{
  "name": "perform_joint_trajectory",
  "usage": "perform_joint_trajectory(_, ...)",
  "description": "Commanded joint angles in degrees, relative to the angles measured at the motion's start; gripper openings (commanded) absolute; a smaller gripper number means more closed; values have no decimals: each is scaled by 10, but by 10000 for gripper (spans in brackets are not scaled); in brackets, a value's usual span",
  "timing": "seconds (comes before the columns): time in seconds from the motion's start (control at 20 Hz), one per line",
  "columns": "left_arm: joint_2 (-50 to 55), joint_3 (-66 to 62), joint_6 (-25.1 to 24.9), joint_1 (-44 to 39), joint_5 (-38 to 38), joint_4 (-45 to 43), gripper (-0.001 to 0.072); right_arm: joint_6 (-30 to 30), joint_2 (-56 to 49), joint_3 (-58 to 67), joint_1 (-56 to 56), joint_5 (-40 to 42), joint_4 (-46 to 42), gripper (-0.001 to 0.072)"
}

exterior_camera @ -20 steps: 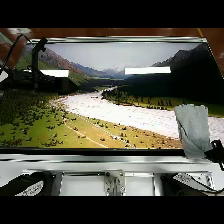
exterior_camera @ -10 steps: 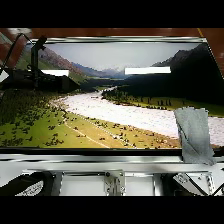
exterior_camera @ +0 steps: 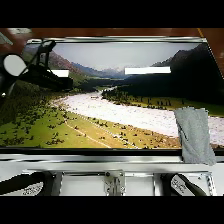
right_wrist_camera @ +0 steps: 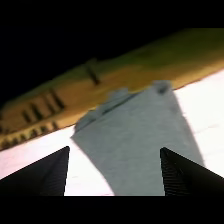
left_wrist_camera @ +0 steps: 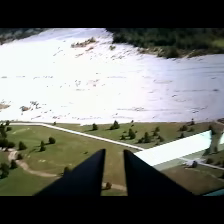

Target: Fold the shirts.

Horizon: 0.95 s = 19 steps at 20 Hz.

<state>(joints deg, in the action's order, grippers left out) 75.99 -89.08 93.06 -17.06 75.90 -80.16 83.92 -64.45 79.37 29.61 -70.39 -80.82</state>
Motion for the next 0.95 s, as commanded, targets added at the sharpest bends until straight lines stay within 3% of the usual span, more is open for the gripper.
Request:
perform_joint_trajectory(0.0,65,-63,35,-41,121,-117,716,50,-48,20,-210,-47,-68,698)
perform_joint_trajectory(0.35,78,-62,5,-47,90,-118,716,54,-99,21,-324,-80,-66,697)
perform_joint_trajectory(0.9,100,-62,4,-49,71,-118,716,54,-99,21,-335,-80,-66,697)
